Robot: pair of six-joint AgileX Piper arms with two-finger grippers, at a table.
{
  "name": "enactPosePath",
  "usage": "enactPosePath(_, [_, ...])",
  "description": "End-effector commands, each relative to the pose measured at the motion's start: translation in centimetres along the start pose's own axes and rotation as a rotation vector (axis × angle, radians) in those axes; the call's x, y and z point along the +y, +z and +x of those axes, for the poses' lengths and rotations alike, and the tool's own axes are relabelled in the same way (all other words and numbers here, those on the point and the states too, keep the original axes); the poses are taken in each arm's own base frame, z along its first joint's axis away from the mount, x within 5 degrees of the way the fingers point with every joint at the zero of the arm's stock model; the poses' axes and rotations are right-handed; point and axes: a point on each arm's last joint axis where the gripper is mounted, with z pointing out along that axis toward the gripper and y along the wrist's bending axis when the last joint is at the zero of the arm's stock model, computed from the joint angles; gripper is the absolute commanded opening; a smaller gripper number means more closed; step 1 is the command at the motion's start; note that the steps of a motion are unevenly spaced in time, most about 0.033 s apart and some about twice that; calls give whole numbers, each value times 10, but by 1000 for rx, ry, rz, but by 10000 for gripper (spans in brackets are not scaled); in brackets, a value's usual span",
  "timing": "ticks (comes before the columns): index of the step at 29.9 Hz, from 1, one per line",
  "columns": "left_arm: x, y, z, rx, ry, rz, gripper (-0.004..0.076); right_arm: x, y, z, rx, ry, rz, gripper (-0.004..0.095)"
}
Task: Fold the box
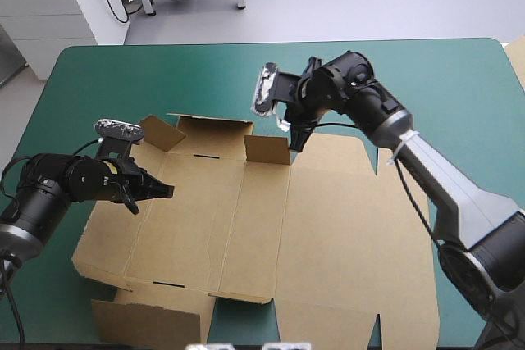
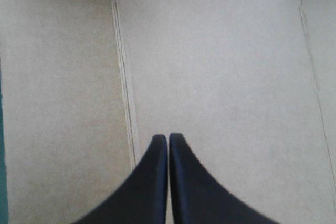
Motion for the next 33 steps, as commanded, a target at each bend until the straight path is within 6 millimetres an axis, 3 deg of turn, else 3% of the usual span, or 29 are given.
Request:
enactPosePath(1, [0,-15,-10,-93,3,-12,-8,-27,-54,24,32,120,155,166])
enactPosePath(5, [3,-15,-10,-100,-37,-29,-8,-45,-84,67,98,384,171,-24])
enactPosePath(9, [13,-16,-11,-112,-77,-57,-8,-56,-132,105,53,615,232,-15])
enactPosePath(12, [24,-18,-10,-112,-118,-86,-8,-52,-165,126,20,710,284,-15])
enactPosePath(15, [37,-20,-7,-94,-133,-117,-8,-43,-181,145,21,825,318,-15])
enactPosePath(19, [54,-28,-3,-43,-124,-156,-8,-30,-183,163,54,906,311,-16])
enactPosePath(26, [87,-47,6,-11,-182,-193,-7,-11,-153,169,53,955,148,-15])
enactPosePath(33, [87,-48,13,12,-40,-62,-8,-7,-134,169,0,957,86,-16])
